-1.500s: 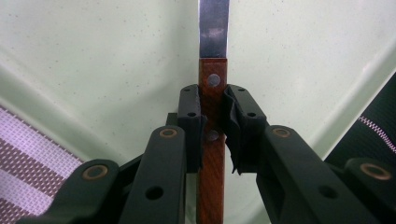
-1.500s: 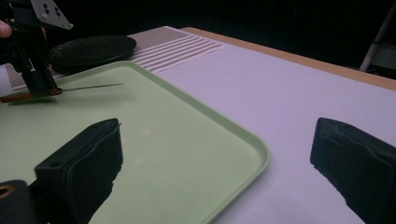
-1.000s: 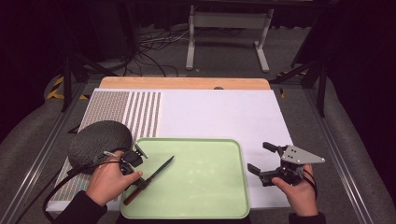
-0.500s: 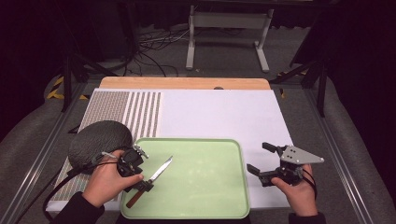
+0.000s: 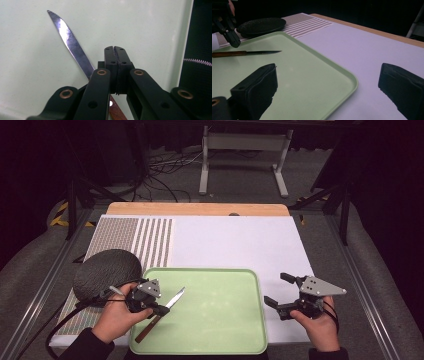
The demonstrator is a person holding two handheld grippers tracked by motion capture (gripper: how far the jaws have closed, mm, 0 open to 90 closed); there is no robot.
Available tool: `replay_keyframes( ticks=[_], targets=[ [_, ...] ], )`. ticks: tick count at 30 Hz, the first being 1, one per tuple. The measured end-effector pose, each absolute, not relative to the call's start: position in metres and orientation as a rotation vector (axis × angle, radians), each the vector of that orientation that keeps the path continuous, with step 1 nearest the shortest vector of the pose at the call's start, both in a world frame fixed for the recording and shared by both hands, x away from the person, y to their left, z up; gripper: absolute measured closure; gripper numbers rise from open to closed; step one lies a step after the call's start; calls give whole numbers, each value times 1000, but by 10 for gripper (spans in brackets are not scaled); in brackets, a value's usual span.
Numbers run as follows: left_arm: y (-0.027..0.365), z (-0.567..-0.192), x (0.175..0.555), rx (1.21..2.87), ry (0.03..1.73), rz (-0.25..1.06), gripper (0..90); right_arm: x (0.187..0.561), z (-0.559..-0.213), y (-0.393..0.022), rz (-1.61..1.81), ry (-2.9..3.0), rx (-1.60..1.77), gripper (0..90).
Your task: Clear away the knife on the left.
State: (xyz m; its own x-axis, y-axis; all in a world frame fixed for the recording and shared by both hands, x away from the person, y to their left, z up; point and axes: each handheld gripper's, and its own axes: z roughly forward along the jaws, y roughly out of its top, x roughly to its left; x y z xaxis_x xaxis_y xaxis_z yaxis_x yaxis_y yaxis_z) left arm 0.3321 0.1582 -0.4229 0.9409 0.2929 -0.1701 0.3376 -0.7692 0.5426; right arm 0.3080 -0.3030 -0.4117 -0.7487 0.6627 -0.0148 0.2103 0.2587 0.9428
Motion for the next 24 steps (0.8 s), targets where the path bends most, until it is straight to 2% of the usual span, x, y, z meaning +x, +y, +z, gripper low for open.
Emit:
replay_keyframes(
  ticks=[14, 24],
  targets=[
    [151, -440, 337, 2585, 427, -146, 900, 308, -412, -303, 1495, 2127, 792, 31],
    [152, -445, 339, 2619, 434, -132, 900, 308, -411, -304, 1496, 2125, 792, 31]
  ],
)
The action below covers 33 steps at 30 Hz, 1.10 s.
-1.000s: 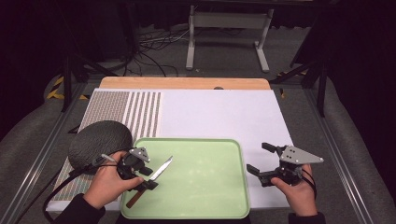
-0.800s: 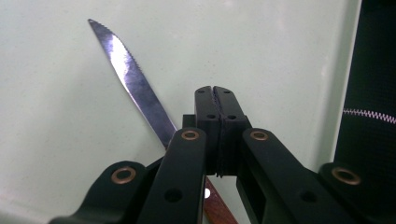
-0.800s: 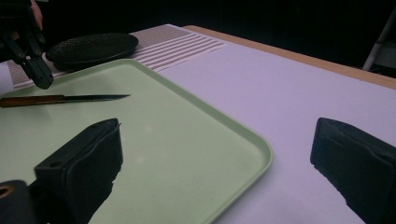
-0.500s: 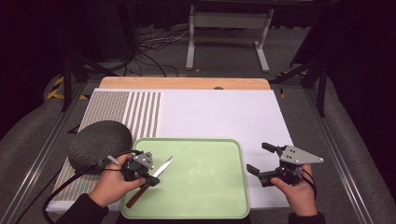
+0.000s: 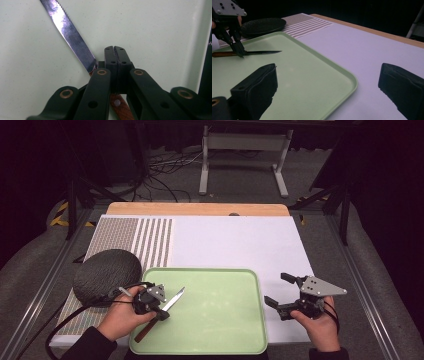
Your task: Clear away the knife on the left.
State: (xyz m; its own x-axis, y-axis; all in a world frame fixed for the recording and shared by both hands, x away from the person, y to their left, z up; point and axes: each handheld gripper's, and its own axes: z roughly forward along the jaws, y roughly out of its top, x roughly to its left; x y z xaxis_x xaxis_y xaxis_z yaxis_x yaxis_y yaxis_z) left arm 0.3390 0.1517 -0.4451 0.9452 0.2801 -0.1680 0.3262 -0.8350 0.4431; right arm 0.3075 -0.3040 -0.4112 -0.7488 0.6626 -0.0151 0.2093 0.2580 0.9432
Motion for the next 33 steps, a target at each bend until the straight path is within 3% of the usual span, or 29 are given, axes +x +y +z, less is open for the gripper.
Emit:
replay_keyframes(
  ticks=[33],
  targets=[
    [168, -442, 348, 2691, 548, -36, 900, 308, -412, -304, 1494, 2130, 794, 31]
  ],
)
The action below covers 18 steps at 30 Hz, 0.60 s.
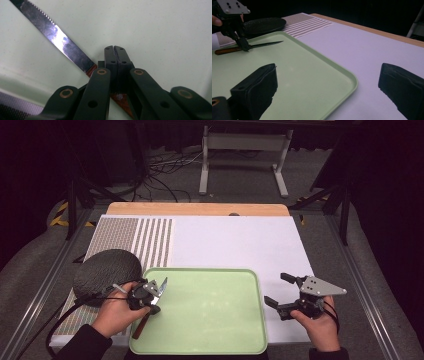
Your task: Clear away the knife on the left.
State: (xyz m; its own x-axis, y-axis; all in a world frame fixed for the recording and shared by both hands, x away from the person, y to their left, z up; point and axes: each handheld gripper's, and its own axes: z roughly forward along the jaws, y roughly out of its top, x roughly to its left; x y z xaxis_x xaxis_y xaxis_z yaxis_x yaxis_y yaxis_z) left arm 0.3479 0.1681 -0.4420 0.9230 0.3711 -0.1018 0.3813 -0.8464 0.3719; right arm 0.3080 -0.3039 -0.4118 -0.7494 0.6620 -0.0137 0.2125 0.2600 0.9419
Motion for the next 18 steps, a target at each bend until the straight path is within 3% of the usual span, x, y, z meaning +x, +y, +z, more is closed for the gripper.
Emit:
replay_keyframes(
  ticks=[18],
  targets=[
    [181, -442, 351, 2685, 643, -9, 900, 308, -412, -303, 1492, 2134, 792, 31]
  ],
)
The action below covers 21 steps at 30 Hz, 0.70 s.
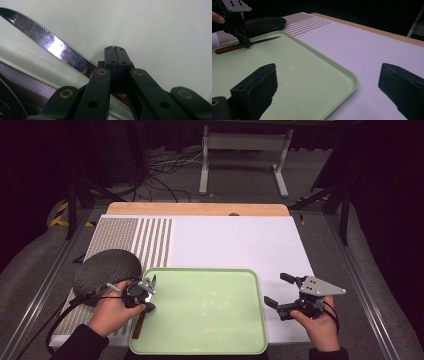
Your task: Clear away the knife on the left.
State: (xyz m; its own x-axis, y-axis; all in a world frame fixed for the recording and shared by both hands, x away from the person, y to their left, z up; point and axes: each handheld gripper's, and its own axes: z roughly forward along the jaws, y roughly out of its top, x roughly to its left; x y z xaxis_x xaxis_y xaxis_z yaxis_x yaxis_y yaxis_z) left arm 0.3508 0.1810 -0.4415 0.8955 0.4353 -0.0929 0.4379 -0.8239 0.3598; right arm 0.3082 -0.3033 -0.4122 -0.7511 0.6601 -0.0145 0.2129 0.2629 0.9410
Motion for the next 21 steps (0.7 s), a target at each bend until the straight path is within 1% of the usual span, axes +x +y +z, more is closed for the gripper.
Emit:
replay_keyframes(
  ticks=[14, 21],
  targets=[
    [184, -441, 351, 2692, 698, 2, 900, 308, -412, -303, 1492, 2134, 791, 31],
    [184, -440, 351, 2690, 696, 9, 900, 308, -412, -303, 1492, 2135, 790, 31]
  ],
)
